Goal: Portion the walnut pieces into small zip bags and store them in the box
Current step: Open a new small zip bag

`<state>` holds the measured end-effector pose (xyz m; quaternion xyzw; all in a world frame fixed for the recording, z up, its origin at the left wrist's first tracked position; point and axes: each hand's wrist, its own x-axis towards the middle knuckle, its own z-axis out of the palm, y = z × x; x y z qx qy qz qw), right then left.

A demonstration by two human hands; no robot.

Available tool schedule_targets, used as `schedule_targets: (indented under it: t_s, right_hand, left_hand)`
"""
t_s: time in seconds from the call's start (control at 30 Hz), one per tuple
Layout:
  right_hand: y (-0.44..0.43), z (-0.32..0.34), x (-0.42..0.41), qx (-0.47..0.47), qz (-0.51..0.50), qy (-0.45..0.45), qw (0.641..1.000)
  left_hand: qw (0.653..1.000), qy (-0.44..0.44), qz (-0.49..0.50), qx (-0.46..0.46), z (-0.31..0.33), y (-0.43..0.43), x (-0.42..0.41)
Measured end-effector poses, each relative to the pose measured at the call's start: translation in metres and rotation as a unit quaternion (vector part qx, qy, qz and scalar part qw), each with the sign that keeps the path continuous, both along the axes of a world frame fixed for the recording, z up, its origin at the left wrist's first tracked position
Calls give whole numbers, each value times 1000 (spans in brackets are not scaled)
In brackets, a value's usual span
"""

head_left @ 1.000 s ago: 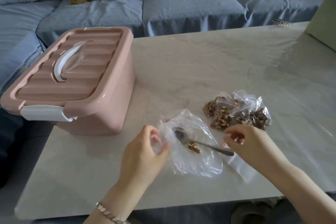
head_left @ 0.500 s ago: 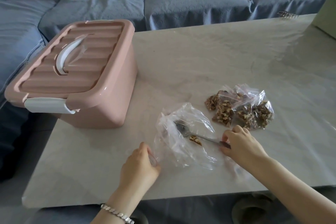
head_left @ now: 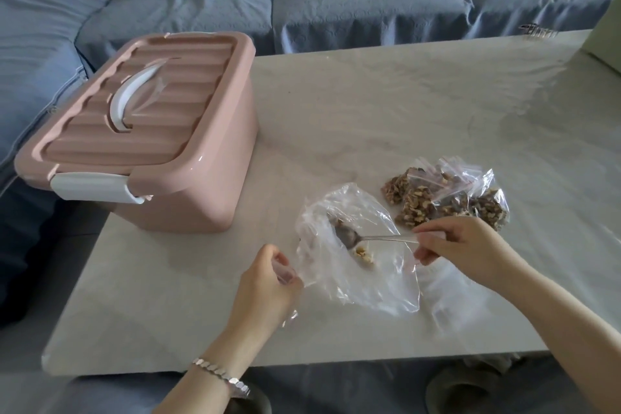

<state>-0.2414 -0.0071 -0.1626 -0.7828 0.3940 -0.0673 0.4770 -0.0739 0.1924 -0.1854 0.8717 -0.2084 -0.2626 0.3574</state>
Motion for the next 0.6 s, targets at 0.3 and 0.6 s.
schedule_targets:
  t_s: [0.3,0.6]
  right_hand:
    - [-8,21,-2,-135,-92,-72,984]
    - [-1,16,-6,-185,-45,-38,981]
  left_hand:
    - [934,177,107,-291,73,-58,12]
    - [984,76,148,-69,11,4,43]
